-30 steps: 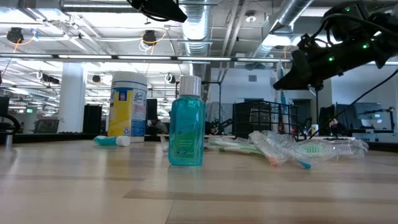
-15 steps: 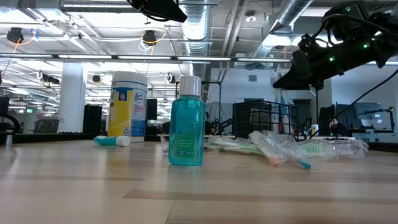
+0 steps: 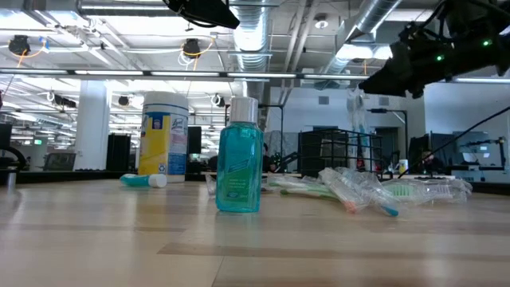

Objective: Pick & Place toothbrushing station
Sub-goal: Put the purple toothbrush into the mesh organizer

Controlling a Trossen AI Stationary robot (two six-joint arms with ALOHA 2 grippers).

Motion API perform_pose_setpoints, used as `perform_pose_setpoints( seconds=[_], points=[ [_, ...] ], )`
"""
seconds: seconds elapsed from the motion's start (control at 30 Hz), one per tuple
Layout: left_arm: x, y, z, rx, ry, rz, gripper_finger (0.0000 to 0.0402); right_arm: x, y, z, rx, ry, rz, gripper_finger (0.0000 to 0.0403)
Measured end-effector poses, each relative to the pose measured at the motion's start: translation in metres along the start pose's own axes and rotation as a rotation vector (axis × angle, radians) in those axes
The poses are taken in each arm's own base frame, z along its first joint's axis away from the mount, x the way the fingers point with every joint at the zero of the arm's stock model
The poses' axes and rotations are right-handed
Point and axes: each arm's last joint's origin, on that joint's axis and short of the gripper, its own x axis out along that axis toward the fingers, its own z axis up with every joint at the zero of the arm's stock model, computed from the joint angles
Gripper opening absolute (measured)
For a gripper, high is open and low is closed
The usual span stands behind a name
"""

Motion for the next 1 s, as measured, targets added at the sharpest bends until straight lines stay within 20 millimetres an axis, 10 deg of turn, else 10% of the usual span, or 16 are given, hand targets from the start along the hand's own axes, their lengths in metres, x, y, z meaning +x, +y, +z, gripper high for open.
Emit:
perform_pose_setpoints(
  seconds=[0.33, 1.0],
  points=[
    [0.005, -0.002, -0.001, -0.003, -0.010, -0.113, 0.0049, -0.020, 0.010, 0.012, 0.023, -0.071, 0.131, 0.0143],
    [0.081, -0.014, -0.065, -0.244, 0.397, -0.204, 0.0085, -0.014, 0.055, 0.035, -0.078, 0.014, 0.286, 0.0120]
  ],
)
